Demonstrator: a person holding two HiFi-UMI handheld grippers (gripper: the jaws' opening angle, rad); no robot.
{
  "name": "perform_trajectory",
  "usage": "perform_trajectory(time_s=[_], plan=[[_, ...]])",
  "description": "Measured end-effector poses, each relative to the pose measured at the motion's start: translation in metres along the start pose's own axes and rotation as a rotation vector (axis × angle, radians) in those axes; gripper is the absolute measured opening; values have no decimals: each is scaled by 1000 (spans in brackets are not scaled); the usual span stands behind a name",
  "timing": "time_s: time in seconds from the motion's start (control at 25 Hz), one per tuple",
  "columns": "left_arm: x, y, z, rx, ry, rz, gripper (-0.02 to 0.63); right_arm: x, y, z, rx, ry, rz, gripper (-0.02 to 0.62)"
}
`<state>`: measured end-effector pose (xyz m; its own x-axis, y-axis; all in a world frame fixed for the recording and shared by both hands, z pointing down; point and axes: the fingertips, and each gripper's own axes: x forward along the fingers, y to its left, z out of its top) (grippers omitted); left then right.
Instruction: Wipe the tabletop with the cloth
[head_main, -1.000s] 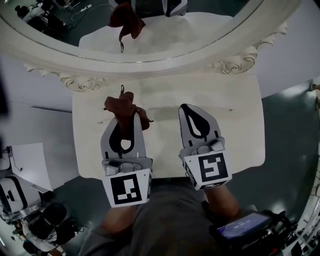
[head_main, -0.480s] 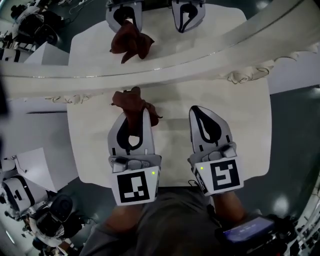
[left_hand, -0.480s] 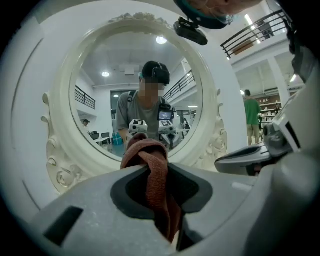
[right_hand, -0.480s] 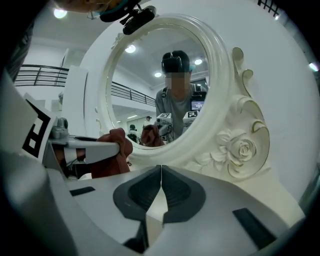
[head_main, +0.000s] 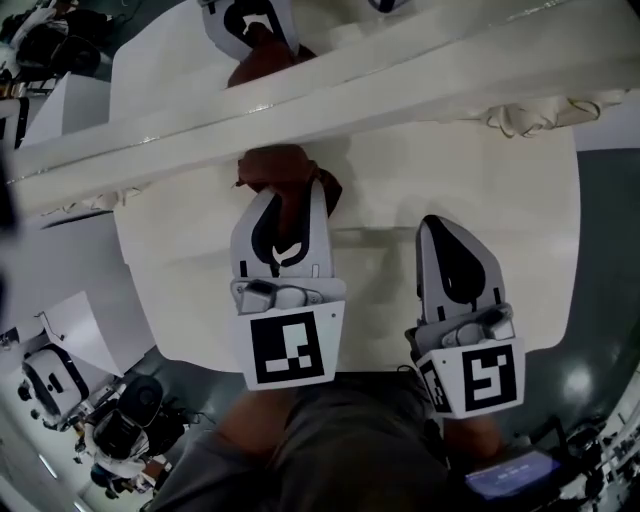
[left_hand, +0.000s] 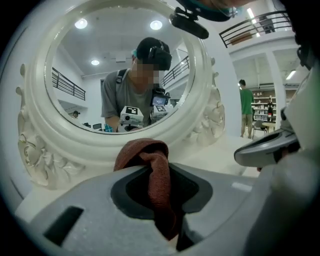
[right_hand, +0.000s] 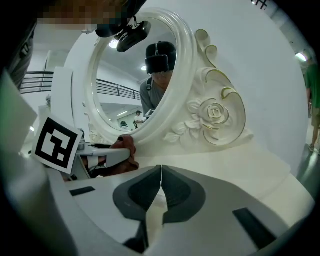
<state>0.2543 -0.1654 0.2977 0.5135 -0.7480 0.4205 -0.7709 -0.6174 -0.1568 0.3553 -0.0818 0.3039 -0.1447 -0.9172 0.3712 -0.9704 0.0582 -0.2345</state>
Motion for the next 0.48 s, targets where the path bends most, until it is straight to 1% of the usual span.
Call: perform_trajectory(time_s=[0.08, 0.2, 0.48], plan=[[5, -2, -6, 15, 24, -12, 80, -2, -2, -3, 6, 5, -8, 15], [8, -2, -9, 15, 35, -27, 77, -4, -4, -7, 7, 14, -21, 15], [2, 14, -14, 24, 41, -1, 72, 1, 12, -9, -7, 26, -17, 15]])
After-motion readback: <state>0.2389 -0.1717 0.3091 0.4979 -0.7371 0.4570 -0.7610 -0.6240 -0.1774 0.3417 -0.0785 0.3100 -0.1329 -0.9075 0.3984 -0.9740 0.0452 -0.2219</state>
